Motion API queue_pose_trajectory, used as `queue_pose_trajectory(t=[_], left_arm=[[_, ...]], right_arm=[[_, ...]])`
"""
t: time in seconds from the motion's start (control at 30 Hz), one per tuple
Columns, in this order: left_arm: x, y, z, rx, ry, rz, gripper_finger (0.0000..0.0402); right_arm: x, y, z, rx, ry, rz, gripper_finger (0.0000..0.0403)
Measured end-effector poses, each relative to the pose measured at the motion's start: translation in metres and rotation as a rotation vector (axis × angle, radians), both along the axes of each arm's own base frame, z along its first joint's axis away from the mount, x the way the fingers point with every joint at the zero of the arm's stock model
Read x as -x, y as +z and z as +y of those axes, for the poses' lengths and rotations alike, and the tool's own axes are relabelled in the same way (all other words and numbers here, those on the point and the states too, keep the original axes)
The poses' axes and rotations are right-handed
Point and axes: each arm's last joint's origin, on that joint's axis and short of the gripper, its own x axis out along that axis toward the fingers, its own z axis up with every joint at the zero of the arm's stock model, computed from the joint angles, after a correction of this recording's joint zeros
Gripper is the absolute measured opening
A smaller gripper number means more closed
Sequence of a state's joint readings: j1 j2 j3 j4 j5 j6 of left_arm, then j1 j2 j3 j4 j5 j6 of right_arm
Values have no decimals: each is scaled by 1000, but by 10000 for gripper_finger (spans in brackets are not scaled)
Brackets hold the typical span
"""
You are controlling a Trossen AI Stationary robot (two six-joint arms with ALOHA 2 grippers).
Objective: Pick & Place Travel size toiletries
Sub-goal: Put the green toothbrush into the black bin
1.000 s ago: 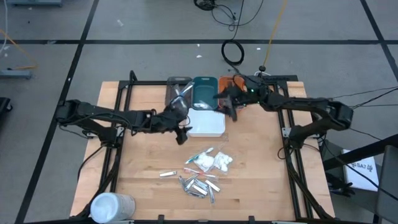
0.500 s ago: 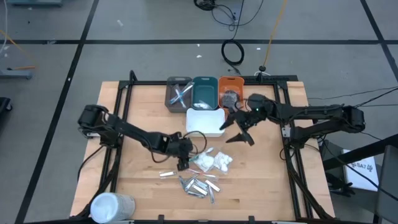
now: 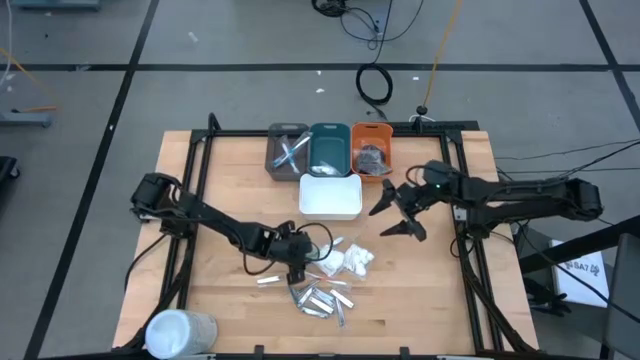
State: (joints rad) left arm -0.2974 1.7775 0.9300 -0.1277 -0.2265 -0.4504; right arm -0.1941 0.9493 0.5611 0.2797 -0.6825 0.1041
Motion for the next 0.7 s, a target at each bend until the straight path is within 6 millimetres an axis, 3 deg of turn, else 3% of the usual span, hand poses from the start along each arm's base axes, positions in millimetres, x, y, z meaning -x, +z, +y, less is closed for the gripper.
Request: queue_pose_trajectory(t=[0.17,0.57,0.7], left_arm=[[1,-9,3,24,95,39,255],[-5,-35,3,-21,130,68,254],[-4,-38,3,-6,141,91,228]], right_arm=[[15,-11,3,-30,-7,-97,298],[40,-34,8,-14,-3,-308,297],[44,-40,9,-8,-2,-334,297]])
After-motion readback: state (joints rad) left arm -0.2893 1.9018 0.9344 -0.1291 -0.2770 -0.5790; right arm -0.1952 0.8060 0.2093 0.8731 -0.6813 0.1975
